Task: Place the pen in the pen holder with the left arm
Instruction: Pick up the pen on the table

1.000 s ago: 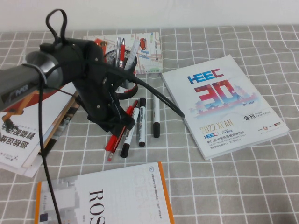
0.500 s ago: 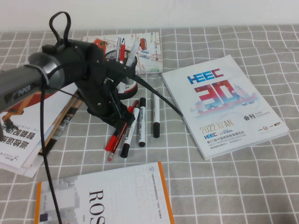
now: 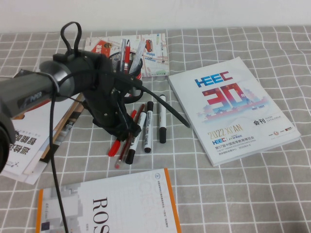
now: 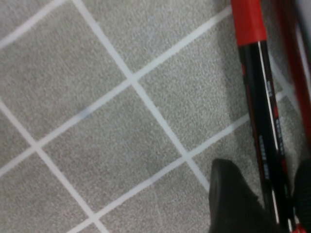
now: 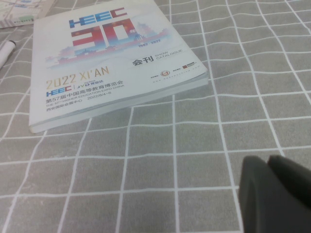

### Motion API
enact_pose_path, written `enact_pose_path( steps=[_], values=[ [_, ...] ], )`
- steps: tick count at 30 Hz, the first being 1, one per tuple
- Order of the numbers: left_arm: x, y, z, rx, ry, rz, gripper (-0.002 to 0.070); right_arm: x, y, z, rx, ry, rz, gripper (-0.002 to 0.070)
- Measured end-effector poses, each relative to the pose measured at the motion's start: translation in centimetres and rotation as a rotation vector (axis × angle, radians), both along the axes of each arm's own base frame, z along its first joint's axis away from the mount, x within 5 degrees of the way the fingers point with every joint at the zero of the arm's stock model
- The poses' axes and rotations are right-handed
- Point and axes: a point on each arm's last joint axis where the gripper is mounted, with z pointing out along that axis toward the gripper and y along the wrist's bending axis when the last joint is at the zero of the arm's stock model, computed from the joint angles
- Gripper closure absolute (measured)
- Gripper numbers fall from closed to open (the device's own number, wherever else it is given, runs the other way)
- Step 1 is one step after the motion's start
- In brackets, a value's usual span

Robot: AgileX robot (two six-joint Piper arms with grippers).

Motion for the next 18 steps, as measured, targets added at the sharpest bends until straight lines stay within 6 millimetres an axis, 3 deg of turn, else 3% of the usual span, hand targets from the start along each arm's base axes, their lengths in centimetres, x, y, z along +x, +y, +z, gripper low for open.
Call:
enact_pose_path(
  steps=[12, 18],
  values=[
    [0.12, -0.05, -0.40, 0.002, 0.004, 0.000, 0.0426, 0.00, 0.00, 0.00, 0.000, 0.000, 0.000, 0.0691],
    [0.12, -0.06, -0.59, 0.013, 0.029, -0.001, 0.0503, 0.00, 0.00, 0.00, 0.000, 0.000, 0.000, 0.0691]
  ],
)
